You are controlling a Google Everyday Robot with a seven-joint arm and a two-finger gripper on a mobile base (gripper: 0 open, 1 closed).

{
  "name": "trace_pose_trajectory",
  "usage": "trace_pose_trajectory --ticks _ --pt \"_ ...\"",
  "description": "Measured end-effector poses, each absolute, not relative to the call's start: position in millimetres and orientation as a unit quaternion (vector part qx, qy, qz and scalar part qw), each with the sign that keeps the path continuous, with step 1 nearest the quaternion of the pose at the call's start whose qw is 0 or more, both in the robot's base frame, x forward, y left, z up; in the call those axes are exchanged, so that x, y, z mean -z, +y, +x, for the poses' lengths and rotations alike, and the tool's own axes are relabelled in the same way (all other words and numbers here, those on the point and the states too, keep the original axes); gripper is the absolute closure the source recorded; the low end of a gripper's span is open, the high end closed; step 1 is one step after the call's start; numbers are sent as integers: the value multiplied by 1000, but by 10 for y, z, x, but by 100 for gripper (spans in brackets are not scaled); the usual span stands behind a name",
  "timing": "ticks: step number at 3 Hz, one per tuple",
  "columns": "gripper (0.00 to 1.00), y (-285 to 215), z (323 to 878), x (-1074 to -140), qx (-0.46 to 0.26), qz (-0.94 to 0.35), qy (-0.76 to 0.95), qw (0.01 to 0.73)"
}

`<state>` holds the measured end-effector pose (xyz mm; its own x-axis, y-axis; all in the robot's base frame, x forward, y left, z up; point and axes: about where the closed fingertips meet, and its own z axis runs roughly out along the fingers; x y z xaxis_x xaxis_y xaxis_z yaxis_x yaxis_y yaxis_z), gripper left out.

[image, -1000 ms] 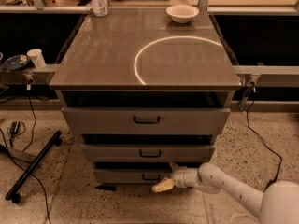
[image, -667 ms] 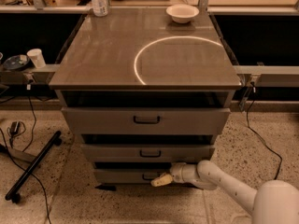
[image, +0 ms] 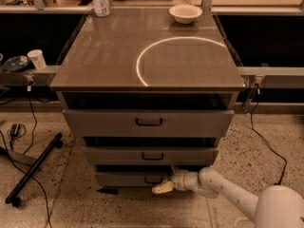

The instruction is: Open bottom drawer

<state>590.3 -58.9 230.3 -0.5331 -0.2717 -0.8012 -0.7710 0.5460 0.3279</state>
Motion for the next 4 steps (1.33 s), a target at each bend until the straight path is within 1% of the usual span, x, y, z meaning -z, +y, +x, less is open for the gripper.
trace_pose_trajectory --ticks 1,2,3,4 --pt "0 -589 5903 -2303 -349 -325 803 358" --pt "0 -559 5923 -2257 -313 -342 817 344" --pt "0 -521 5945 -2155 -230 -386 836 316" --pt "0 -506 5961 -2098 -189 -402 842 307"
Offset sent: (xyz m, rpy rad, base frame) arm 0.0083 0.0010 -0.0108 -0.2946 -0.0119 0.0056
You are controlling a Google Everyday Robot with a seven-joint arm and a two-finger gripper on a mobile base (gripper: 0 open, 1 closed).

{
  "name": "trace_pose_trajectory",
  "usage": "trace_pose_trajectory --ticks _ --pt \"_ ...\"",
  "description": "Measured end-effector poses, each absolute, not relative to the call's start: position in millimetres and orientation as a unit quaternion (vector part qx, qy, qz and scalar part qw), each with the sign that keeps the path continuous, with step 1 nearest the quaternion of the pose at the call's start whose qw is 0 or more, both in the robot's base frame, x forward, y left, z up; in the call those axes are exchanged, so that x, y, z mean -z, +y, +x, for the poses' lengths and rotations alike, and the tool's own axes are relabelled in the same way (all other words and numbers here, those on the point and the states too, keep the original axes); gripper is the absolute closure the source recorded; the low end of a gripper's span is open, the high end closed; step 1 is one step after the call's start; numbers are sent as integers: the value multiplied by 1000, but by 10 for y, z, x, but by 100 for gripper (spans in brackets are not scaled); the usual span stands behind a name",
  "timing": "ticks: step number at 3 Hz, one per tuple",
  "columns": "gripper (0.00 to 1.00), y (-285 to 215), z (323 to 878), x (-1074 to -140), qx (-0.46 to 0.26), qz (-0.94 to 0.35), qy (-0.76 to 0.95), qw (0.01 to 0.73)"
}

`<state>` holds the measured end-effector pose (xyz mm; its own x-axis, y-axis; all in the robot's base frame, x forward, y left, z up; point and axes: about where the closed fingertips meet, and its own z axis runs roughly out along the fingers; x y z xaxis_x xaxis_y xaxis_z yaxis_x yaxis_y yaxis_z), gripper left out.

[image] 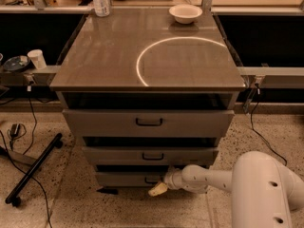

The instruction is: Open bottom drawer

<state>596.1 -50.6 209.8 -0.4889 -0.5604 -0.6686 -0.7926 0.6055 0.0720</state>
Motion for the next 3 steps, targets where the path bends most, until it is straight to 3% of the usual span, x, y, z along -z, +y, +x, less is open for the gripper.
trace_pose_trajectory --ticks 2,3 --pt "0 -410 5869 -1944 -199 -399 843 302" --pt "19 -410 5869 -1944 -199 -399 843 302"
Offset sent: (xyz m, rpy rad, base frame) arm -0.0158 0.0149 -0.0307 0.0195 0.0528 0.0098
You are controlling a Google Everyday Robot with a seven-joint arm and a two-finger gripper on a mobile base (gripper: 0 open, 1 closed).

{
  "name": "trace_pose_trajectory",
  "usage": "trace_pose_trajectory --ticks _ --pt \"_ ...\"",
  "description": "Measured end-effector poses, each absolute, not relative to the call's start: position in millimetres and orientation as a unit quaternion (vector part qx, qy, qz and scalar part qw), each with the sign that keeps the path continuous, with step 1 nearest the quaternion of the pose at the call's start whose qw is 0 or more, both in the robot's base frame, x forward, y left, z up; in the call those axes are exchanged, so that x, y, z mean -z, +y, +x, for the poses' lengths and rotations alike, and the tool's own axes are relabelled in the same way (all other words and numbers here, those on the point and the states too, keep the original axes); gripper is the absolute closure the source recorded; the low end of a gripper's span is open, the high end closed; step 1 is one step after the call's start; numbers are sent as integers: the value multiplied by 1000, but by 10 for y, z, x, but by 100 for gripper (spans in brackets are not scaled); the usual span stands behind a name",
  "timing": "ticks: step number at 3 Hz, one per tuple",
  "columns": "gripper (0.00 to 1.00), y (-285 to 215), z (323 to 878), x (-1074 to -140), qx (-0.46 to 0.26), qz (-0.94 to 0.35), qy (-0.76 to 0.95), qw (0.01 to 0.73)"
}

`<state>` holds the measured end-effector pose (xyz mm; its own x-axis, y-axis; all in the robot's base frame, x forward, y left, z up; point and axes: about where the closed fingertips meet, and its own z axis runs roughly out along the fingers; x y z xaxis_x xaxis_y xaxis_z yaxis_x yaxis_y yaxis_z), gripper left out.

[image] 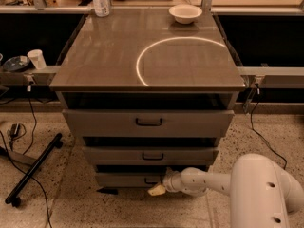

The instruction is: Open bottom drawer

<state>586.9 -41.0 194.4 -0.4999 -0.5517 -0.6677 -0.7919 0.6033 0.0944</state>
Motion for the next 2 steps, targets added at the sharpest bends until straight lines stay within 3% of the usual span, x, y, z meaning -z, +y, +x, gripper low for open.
trace_pose_trajectory --ticks 1,2 --pt "50 -409 5869 -1944 -199 -399 843 302" --pt "73 -409 5869 -1944 -199 -399 843 302"
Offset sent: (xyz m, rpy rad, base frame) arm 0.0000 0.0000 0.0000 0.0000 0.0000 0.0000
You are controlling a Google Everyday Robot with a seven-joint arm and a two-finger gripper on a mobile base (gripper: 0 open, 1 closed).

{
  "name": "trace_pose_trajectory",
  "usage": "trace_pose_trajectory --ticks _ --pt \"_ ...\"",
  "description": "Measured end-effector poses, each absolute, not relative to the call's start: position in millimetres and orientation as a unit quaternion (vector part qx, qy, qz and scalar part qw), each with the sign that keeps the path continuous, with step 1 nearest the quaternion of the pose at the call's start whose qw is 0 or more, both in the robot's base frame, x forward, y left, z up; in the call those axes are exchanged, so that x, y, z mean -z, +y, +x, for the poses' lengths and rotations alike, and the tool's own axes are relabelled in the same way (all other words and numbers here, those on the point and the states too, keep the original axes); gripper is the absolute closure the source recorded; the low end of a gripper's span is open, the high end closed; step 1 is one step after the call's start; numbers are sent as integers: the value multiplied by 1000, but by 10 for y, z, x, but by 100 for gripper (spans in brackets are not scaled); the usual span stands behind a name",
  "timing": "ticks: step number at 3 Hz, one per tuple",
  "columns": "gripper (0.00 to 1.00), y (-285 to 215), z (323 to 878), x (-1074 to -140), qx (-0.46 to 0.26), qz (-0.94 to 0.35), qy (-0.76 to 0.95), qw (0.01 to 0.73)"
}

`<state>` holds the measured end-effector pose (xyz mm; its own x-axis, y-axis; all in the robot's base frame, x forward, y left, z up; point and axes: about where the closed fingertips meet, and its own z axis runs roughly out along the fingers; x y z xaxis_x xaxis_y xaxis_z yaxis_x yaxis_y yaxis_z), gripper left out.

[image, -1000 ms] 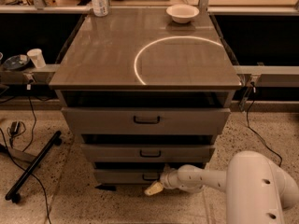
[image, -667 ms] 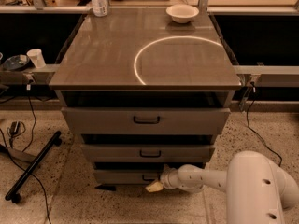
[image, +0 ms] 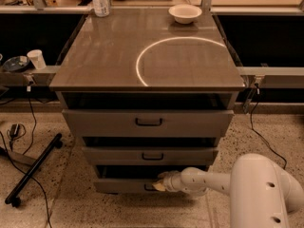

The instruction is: Open bottom drawer

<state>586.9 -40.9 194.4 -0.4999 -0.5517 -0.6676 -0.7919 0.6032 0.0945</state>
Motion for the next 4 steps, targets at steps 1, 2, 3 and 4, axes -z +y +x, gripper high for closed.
trace_pose_trajectory --ticks 1,2,3,4 --pt "96 -409 5869 -1944 -199 -399 843 302" --pt "100 -407 5868 -1943 -199 -399 843 302" --pt "100 -418 5867 -1955 -199 -399 843 302" --pt "100 -427 5867 -1962 -199 -399 843 302"
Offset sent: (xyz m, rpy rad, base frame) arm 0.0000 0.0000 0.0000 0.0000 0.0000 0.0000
